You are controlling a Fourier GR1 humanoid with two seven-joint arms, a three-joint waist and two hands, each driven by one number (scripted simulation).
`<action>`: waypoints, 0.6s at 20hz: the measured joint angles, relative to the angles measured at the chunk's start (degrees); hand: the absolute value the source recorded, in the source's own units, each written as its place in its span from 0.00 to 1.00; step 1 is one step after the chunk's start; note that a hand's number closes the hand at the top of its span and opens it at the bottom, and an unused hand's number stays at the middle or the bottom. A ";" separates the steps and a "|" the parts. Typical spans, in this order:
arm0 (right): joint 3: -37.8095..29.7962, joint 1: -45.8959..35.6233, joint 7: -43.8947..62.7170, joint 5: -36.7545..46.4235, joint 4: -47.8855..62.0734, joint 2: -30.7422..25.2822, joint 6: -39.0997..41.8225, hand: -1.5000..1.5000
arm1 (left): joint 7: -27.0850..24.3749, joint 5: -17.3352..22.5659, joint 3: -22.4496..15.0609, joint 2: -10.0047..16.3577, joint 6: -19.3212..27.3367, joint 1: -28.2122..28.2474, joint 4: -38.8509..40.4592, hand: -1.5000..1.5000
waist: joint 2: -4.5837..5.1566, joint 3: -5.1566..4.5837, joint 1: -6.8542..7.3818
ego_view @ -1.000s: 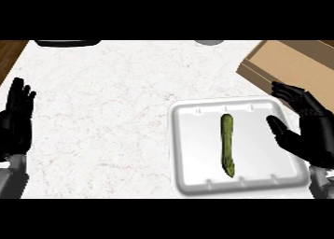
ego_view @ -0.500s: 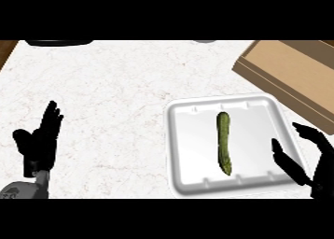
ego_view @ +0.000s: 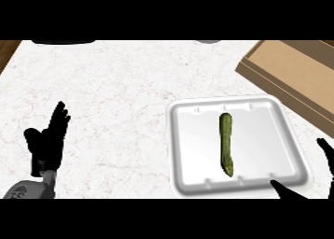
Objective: Pick the squash from the tray and place it in the cardboard box
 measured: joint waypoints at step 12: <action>5.11 -12.92 32.26 8.46 -15.10 2.86 31.27 0.00 | 1.77 -2.20 -1.42 -2.09 0.78 -1.69 -0.35 0.50 | 0.21 0.22 2.09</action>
